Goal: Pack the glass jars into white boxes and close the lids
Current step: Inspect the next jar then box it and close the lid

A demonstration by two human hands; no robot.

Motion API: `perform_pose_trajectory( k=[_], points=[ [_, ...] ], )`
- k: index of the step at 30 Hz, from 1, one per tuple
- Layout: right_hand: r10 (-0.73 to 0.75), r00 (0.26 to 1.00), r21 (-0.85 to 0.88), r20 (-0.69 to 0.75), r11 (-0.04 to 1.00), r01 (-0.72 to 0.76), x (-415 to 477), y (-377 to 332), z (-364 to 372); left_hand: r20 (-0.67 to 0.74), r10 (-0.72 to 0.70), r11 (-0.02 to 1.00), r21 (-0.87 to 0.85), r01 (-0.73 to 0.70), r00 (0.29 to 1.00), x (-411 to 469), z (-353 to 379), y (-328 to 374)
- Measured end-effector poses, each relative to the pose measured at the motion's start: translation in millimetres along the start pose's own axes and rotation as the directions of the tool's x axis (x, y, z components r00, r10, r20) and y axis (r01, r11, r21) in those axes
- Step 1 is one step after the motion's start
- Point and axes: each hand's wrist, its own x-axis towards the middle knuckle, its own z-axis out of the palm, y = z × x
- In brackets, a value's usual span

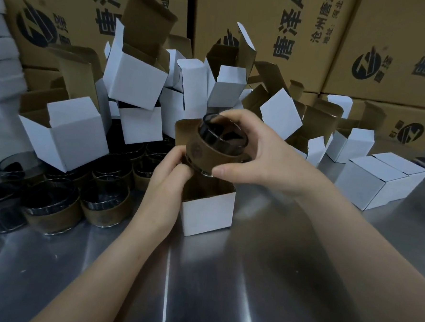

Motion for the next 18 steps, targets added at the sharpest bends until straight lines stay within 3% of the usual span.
perform_pose_trajectory(
  k=[8, 12, 18],
  points=[
    [0.051, 0.997, -0.273, 0.054, 0.962, -0.035, 6, -3, -6, -0.027, -0.006, 0.996, -0.090, 0.003, 1.000, 2, 0, -2],
    [0.055, 0.996, -0.529, 0.072, 0.849, -0.009, 8, -12, 0, -0.044, -0.010, 0.991, -0.131, 0.004, 0.999, 1, 0, -2],
    [0.074, 0.994, -0.706, 0.080, 0.708, 0.004, 13, -17, 8, -0.054, 0.000, 0.992, -0.128, -0.007, 0.999, -1, 4, -2]
  ],
)
